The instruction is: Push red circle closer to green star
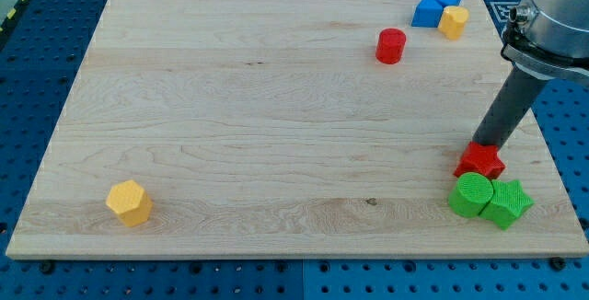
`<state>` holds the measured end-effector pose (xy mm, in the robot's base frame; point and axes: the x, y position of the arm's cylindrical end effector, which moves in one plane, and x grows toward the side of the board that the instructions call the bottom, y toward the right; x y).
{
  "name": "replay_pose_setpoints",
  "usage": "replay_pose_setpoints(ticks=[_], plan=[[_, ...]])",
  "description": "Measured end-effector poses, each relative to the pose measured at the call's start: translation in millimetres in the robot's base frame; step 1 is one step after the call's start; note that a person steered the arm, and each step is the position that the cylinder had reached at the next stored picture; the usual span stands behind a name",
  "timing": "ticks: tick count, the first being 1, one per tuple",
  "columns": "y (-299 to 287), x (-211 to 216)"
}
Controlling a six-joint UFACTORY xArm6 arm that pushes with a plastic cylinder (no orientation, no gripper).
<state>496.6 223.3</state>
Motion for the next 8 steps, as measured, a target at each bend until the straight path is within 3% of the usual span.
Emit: replay_pose_setpoints(ticks=[2, 3, 4, 6, 8], plan=[[-65.3, -91.5], [-127.5, -122.1], [-185.6, -126.8], [-157.2, -195.2], [-110.1, -182.4]])
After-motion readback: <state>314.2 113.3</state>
